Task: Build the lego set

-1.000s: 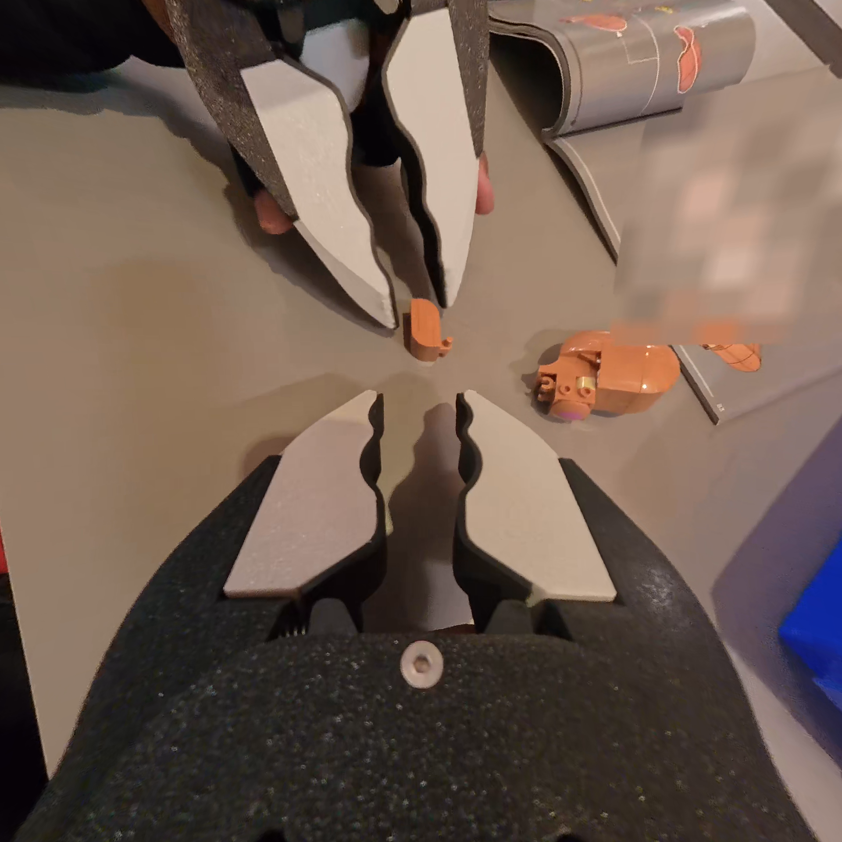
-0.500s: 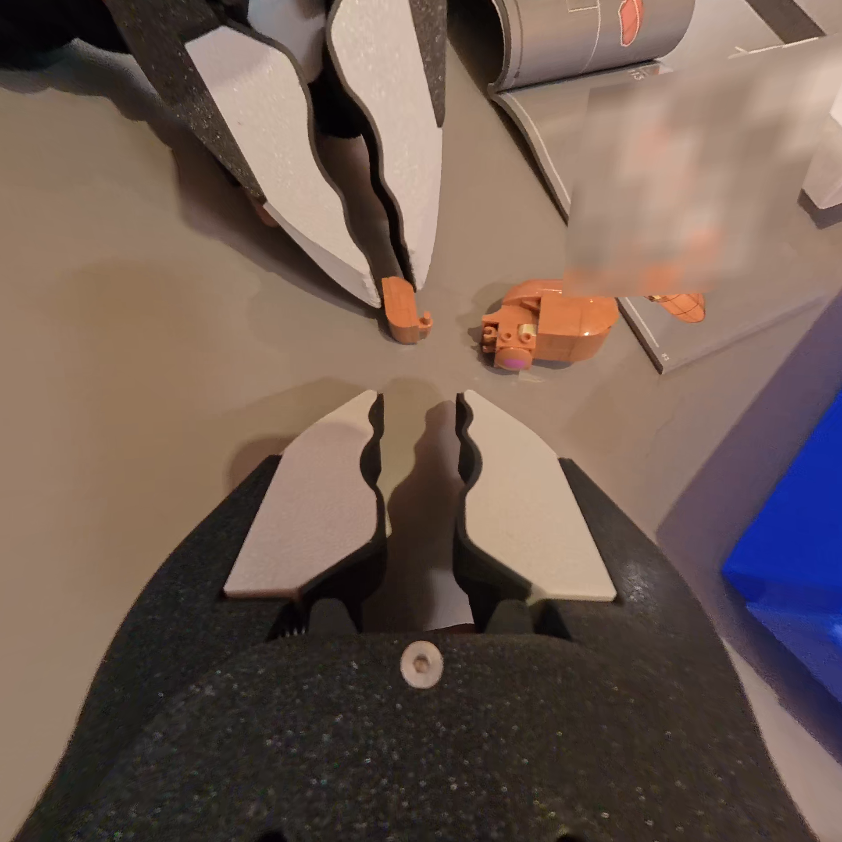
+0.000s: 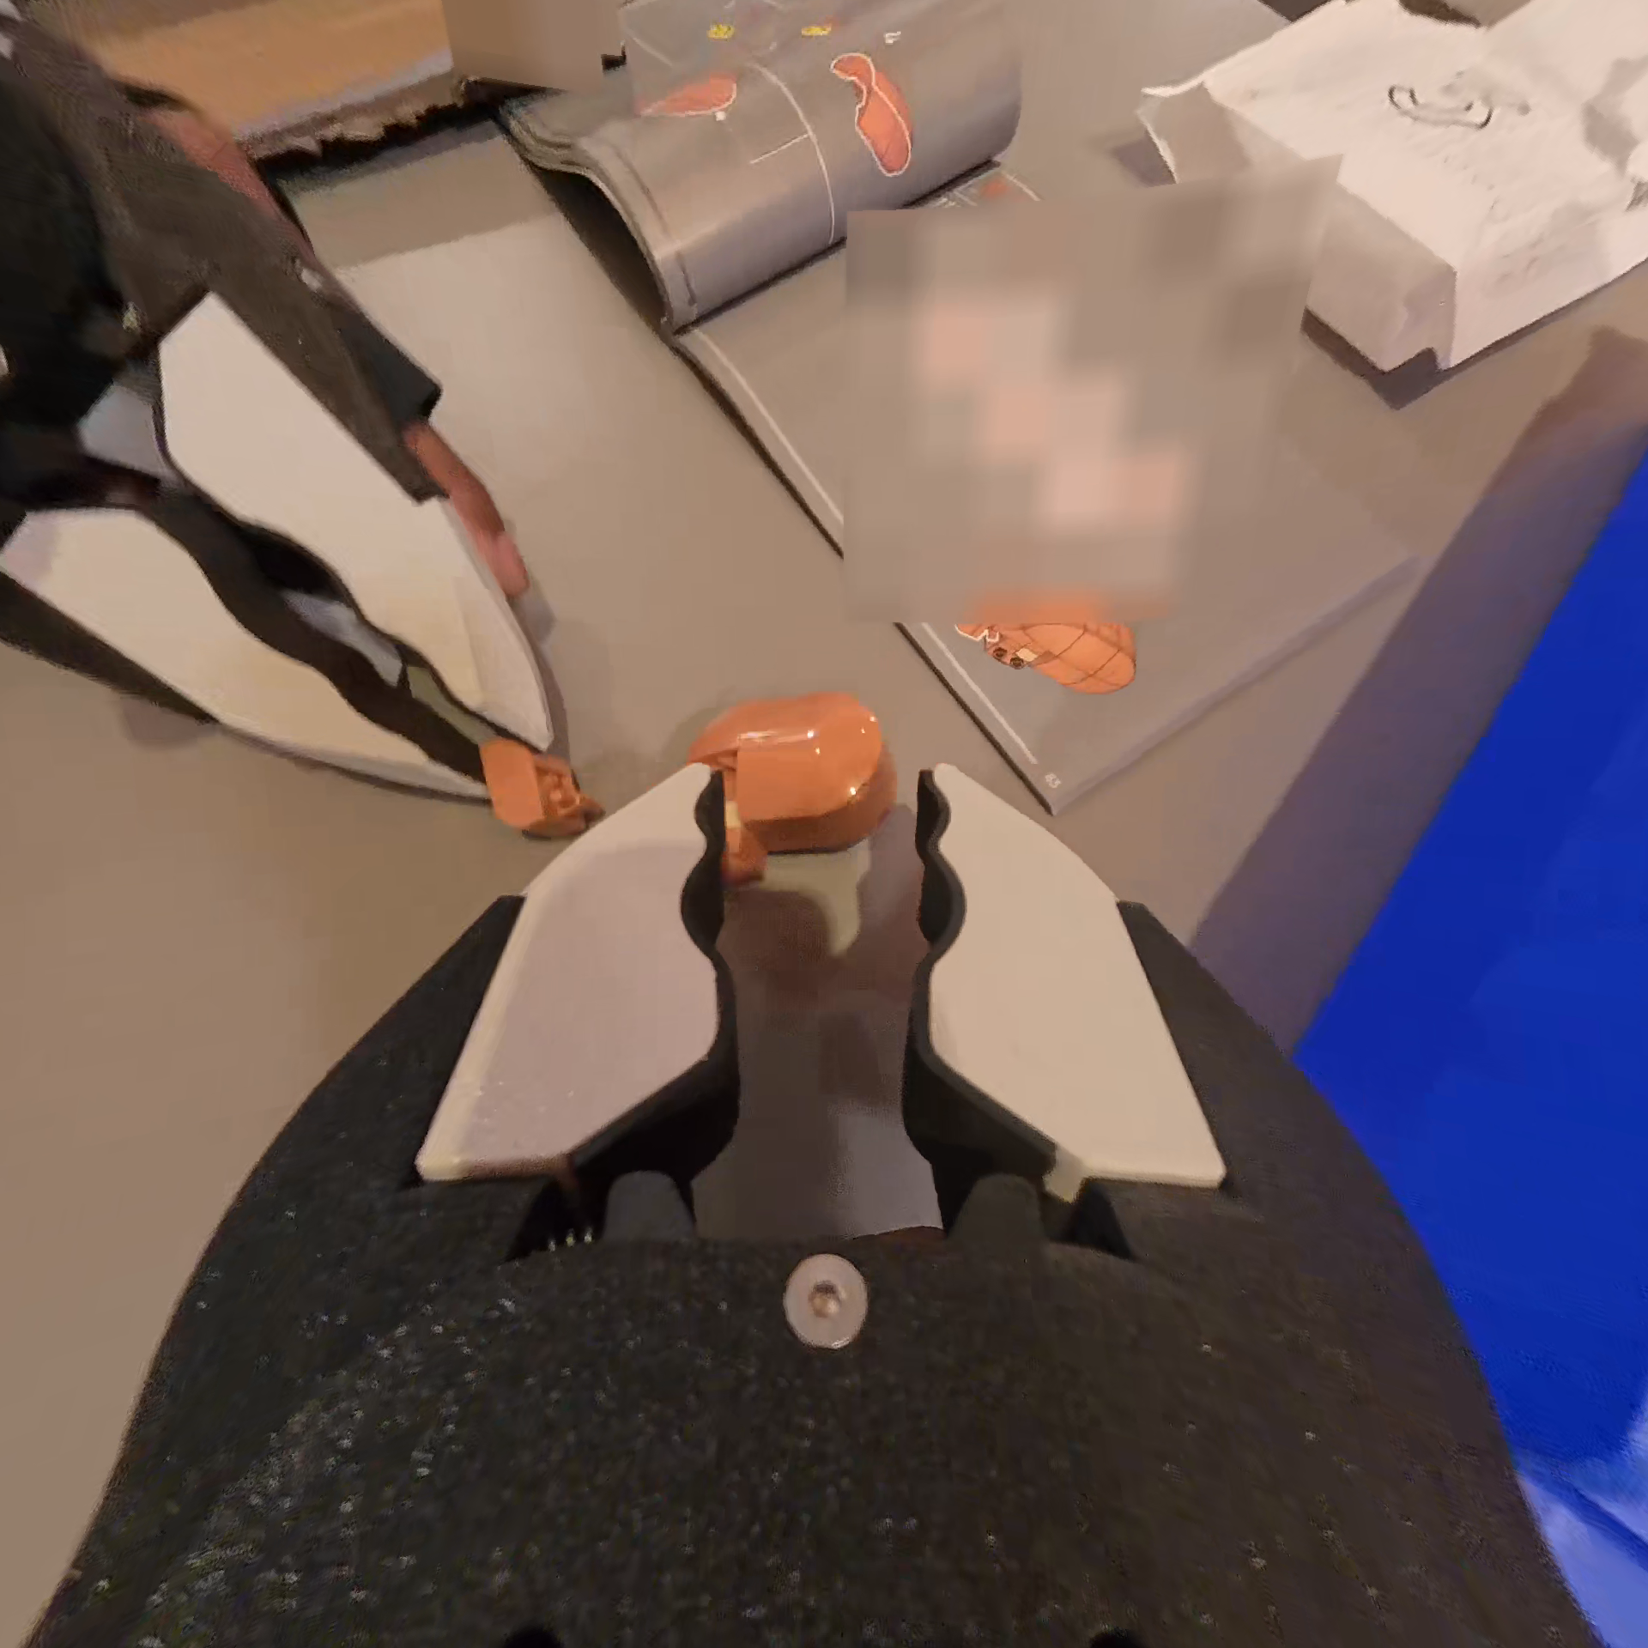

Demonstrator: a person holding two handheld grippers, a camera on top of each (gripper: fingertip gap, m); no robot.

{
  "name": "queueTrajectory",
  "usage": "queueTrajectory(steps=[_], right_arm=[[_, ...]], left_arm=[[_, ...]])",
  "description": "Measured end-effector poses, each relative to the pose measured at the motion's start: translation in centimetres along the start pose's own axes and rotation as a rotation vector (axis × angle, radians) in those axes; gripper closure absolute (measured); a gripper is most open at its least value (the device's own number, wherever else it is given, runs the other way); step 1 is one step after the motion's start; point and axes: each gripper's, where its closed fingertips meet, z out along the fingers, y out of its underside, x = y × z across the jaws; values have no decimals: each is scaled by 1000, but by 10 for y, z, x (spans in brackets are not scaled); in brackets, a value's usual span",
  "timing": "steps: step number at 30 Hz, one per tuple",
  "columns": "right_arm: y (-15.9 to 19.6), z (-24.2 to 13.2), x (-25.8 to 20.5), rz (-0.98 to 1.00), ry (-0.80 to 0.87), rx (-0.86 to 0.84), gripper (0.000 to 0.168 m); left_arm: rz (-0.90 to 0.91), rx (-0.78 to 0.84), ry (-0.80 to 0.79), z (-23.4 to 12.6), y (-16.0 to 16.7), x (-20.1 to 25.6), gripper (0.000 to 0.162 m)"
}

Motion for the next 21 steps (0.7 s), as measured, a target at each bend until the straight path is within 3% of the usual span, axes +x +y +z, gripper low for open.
queueTrajectory(steps=[16,21], right_arm=[[1,14,-10,82,-43,-40,134],[-15,2,-11,2,16,54,128]], left_arm=[[-2,-2,-21,-8,8,-3,149],[133,15,-123,-22,4,-13,149]])
